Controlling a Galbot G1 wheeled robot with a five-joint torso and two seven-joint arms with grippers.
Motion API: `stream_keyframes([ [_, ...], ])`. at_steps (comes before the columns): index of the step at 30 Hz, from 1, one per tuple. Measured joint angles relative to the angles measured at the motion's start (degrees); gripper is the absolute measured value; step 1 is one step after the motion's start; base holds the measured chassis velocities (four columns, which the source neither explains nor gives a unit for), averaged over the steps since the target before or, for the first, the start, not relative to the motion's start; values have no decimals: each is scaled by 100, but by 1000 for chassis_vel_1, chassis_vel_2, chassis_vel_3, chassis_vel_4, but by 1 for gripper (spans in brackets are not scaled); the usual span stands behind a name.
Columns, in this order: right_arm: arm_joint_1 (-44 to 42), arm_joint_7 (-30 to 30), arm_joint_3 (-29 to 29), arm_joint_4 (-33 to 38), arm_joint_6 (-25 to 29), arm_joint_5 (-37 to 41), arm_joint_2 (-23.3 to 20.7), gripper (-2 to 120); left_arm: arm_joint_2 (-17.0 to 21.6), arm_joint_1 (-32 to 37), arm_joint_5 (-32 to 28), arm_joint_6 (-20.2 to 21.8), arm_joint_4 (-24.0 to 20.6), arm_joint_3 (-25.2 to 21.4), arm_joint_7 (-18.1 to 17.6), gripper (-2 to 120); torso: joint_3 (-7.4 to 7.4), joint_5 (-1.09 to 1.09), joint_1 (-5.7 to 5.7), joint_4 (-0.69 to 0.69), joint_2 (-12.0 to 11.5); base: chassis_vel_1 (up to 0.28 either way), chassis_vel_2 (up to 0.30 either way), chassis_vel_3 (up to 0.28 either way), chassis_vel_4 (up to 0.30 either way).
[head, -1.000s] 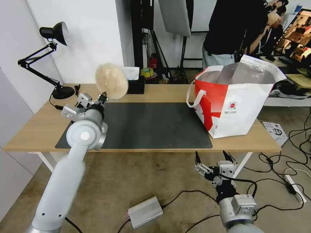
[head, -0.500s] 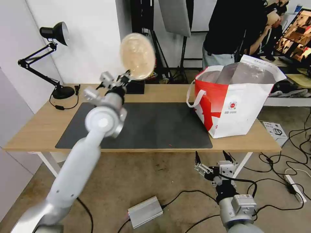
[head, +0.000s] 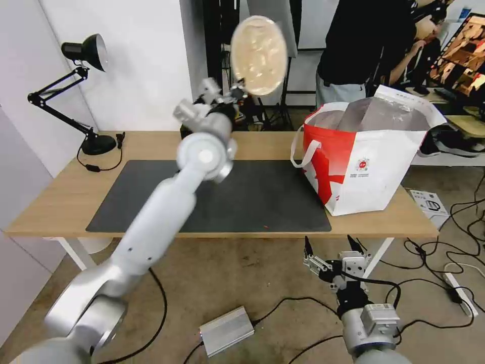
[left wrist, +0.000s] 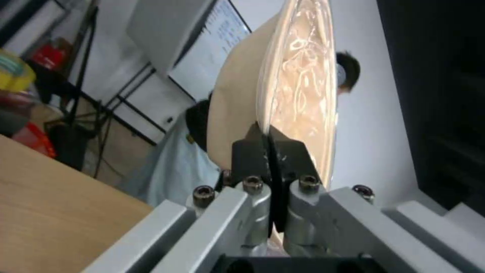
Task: Pick up the trash from the table and place it into the takeout bag.
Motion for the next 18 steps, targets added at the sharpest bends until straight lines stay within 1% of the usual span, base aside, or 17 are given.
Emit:
stream_keyframes([
  [3, 0, 0, 0, 0, 0, 0, 0, 100, -134, -78, 44, -26, 109, 112, 12, 0, 0, 0, 0, 0, 0, 0, 0, 0, 0],
  [6, 0, 0, 0, 0, 0, 0, 0, 100, -329, -204, 101, -58, 316, 322, 31, 0, 0, -1, 0, 0, 0, 0, 0, 0, 0],
  [7, 0, 0, 0, 0, 0, 0, 0, 100, -329, -204, 101, -58, 316, 322, 31, 0, 0, -1, 0, 0, 0, 0, 0, 0, 0],
  [10, 0, 0, 0, 0, 0, 0, 0, 100, -554, -326, 159, -88, 530, 483, 49, 0, 0, -1, 0, 1, 0, 0, 0, 0, 0],
  [12, 0, 0, 0, 0, 0, 0, 0, 100, -603, -349, 171, -92, 569, 508, 52, 0, 0, -1, 0, 1, 0, 0, 0, 0, 0],
  [15, 0, 0, 0, 0, 0, 0, 0, 100, -871, -501, 266, -167, 863, 678, 55, 0, -1, 0, 0, 0, 0, 0, 0, 0, 0],
  [18, 0, 0, 0, 0, 0, 0, 0, 100, -950, -564, 282, -182, 972, 746, 55, 0, -1, 0, 0, 0, 0, 0, 0, 0, 0],
])
